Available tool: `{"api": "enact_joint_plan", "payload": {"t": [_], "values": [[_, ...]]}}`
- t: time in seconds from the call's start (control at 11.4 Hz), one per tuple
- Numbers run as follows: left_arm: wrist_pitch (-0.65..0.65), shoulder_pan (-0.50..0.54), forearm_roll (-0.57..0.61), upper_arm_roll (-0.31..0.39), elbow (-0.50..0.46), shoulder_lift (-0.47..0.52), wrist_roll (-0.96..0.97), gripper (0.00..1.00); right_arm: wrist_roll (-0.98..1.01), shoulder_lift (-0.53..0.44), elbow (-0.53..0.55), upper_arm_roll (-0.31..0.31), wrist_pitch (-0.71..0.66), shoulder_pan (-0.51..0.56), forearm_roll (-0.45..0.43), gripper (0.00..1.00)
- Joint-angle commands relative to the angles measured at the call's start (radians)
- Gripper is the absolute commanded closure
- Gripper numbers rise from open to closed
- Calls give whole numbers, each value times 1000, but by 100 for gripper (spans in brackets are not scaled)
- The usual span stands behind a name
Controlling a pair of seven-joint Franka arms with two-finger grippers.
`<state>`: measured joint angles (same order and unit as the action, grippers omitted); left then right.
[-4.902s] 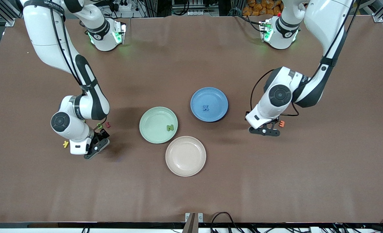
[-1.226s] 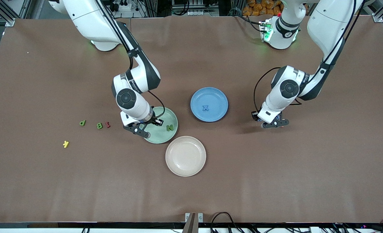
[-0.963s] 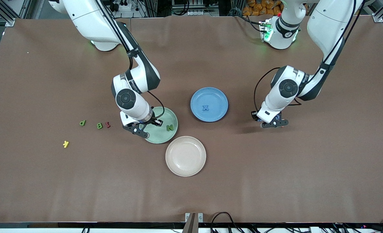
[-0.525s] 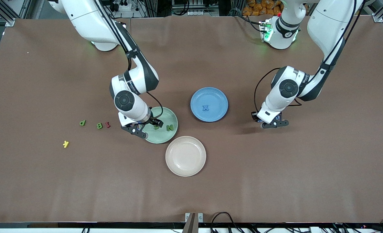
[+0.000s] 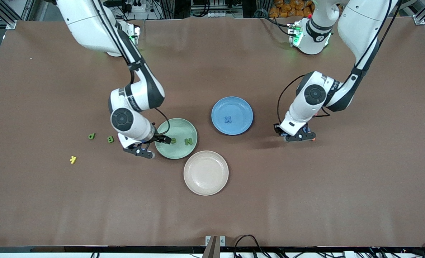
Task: Sort letters by color into matching plates
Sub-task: 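Carry a to the blue plate with the left gripper while the right gripper withdraws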
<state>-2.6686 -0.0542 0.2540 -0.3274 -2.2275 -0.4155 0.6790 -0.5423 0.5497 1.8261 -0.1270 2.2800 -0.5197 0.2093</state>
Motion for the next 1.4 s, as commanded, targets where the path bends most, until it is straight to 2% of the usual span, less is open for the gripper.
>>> {"api": "enact_joint_plan", "payload": {"t": [0.0, 0.35, 0.61, 1.14, 1.31], "values": [[7, -45, 37, -1, -12, 56, 45, 100, 178, -22, 5, -23, -17, 47, -13, 0], [49, -104, 37, -7, -5, 101, 47, 100, 289, -22, 9, -34, -13, 124, -16, 0], [49, -110, 37, -24, 11, 99, 51, 100, 306, -22, 10, -45, -13, 187, -108, 0], [49, -110, 31, -81, 31, 106, 94, 100, 556, -33, 24, -43, -14, 325, -116, 0], [49, -116, 31, -101, 34, 95, 129, 100, 666, -60, 60, -43, -8, 369, -116, 0]]}}
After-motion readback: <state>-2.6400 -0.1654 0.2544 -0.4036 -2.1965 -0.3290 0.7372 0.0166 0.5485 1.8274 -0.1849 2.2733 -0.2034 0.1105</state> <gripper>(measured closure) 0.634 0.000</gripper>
